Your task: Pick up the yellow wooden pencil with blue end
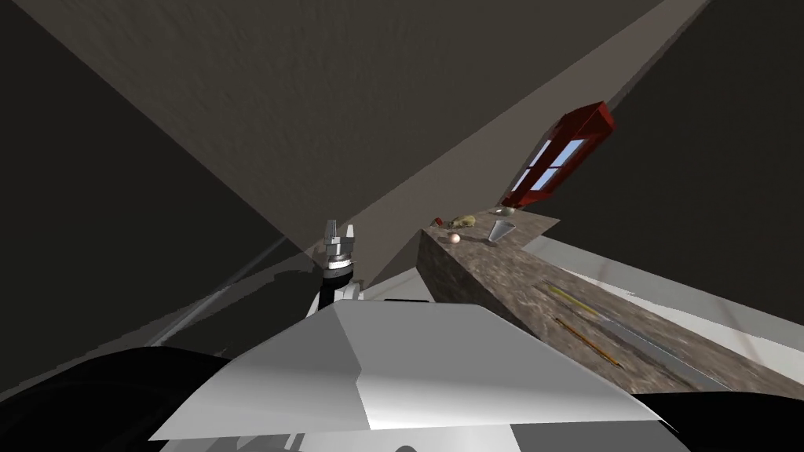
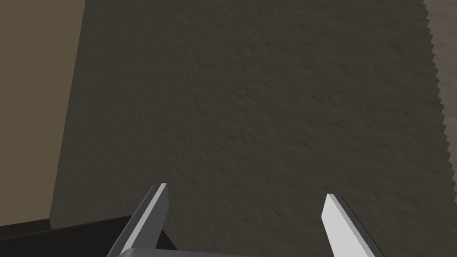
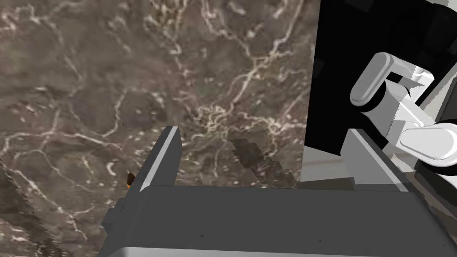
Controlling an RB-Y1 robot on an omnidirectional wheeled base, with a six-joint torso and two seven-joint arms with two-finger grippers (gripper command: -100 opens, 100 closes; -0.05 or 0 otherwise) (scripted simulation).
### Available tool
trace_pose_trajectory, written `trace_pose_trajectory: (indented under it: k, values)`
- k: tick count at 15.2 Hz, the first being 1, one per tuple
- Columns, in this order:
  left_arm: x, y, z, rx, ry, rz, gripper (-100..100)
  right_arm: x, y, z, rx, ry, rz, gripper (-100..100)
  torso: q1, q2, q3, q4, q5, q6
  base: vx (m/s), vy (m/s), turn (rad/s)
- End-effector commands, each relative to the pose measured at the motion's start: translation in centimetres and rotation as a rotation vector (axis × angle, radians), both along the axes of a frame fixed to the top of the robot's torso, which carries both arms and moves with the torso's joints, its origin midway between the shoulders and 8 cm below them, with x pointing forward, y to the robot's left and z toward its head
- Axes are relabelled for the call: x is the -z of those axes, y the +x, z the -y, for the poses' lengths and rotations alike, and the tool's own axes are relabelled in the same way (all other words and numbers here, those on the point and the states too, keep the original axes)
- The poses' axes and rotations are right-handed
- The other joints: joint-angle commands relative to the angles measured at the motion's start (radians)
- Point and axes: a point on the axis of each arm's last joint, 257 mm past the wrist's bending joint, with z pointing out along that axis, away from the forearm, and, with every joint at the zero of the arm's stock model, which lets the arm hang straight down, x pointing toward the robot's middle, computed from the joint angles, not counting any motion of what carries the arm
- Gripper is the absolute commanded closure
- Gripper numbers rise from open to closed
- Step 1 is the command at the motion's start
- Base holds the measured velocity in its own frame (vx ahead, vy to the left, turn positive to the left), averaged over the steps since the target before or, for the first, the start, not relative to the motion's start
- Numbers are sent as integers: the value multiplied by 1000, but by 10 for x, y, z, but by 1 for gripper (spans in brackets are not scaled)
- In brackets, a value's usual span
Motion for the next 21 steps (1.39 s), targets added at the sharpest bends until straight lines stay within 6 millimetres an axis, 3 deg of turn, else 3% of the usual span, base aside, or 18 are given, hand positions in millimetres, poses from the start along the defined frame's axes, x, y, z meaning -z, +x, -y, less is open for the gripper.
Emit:
trace_pose_trajectory:
  k: [1, 5, 8, 9, 10, 14, 15, 16, 17, 21]
  values:
    - [0, 0, 0, 0, 0, 0, 0, 0, -3, 4, -5, -9, -4, -100, 0, 0, 0, 0, 0, 0, 150, -187, 170]
    - [0, 0, 0, 0, 0, 0, 0, 3, -3, 3, -7, -9, -2, -100, 3, 3, 2, 1, 0, 1, 140, -150, 129]
    - [0, 0, 0, 0, 0, 0, 0, 22, -8, 1, 0, -17, 15, -100, 14, 13, 7, 3, 3, 2, -18, -4, 35]
    - [0, 0, 0, 0, -1, 0, 0, 16, -6, 1, -1, -12, 10, -100, 16, 16, 9, 4, 3, 3, -27, 9, 3]
    - [0, 0, 0, 0, -1, 0, 0, 17, -6, 1, -2, -14, 11, 100, 17, 17, 10, 4, 4, 3, -7, 1, -1]
    - [0, 0, 0, 0, -1, 0, 0, 16, -5, 3, -3, -20, 13, 100, 19, 16, 10, 4, 3, 3, 0, -2, 3]
    - [0, 0, 0, 0, -1, 0, 0, 6, -4, 3, -6, -10, 0, 100, 19, 16, 10, 4, 3, 3, 15, 4, -44]
    - [0, 0, 0, 0, -1, 0, 0, 12, -4, 4, -5, -19, 9, 100, 19, 16, 9, 4, 3, 4, 14, 4, -26]
    - [0, 0, 0, 0, -1, 0, 0, 7, 19, 18, -7, -56, 56, -100, 20, 16, 9, 4, 3, 3, -47, 67, 27]
    - [0, 0, 0, 0, -1, 1, 0, 4, 60, 36, -2, -107, 154, -100, 30, 23, 13, 5, 5, 3, -100, 148, 37]
